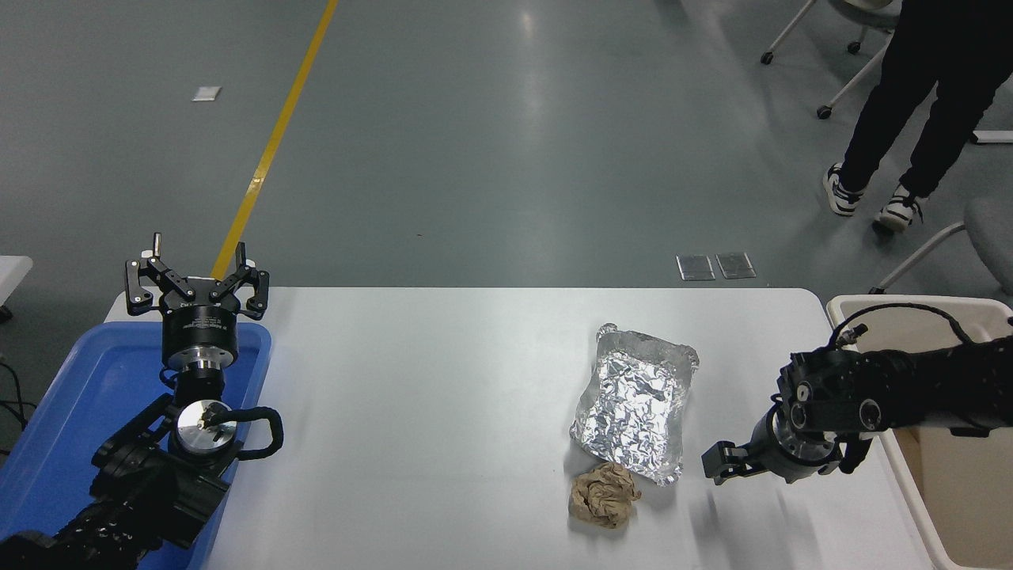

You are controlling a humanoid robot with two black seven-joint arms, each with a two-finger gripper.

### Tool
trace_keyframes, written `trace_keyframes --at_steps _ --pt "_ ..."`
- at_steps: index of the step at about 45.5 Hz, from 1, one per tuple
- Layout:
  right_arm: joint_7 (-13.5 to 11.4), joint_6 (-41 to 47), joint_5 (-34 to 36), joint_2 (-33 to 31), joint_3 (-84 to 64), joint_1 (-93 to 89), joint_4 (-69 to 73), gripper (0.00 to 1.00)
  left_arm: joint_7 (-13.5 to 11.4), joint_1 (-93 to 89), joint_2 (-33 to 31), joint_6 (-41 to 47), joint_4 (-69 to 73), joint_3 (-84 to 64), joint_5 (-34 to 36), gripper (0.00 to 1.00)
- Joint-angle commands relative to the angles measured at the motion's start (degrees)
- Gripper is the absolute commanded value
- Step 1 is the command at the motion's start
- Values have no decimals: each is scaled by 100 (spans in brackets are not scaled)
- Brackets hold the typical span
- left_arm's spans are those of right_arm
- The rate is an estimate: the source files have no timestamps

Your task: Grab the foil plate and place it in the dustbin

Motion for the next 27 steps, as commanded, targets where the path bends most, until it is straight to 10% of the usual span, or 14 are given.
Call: trace_keyframes --at_steps 1,27 --pt "-1 -17 -139 16 17 -188 -140 100 5 0 0 -6 1 -8 0 99" --pt "-1 115 -34 -212 -1 1076 343 100 -21 0 9 -6 -7 36 0 99"
